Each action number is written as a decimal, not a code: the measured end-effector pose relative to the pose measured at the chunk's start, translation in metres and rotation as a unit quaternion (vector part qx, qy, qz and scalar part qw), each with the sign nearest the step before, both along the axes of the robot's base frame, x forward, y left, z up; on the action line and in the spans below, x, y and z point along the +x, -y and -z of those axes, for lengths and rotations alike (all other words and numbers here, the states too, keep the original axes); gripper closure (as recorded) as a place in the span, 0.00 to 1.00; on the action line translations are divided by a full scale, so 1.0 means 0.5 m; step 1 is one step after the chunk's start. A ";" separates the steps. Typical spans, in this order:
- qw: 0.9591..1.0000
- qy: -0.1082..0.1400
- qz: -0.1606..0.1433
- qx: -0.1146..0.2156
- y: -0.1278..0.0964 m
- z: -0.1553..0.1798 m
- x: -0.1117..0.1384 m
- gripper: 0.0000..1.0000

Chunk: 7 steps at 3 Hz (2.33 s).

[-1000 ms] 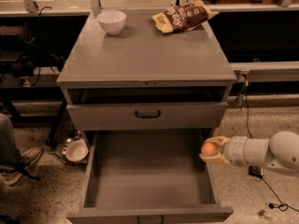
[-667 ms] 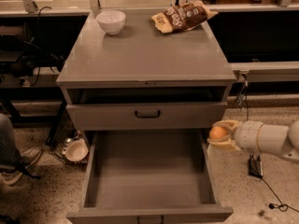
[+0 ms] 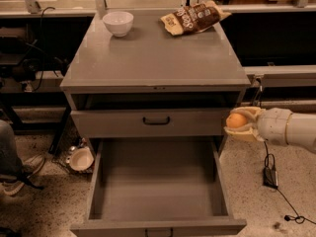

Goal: Pick orange from middle drawer and place on counter

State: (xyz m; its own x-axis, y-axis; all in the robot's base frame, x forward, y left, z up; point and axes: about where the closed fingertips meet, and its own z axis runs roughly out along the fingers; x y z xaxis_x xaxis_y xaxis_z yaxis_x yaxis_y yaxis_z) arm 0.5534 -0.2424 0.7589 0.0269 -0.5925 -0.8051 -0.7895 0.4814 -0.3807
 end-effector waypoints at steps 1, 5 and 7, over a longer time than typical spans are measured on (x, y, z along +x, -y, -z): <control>1.000 0.022 -0.003 0.017 0.009 -0.072 0.039 1.00; 0.994 0.071 -0.058 0.059 -0.057 -0.283 0.203 1.00; 0.995 0.014 -0.065 0.069 -0.115 -0.245 0.329 1.00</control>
Offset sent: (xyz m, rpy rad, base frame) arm 0.0815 -0.0053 0.1812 0.1014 -0.2394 0.0836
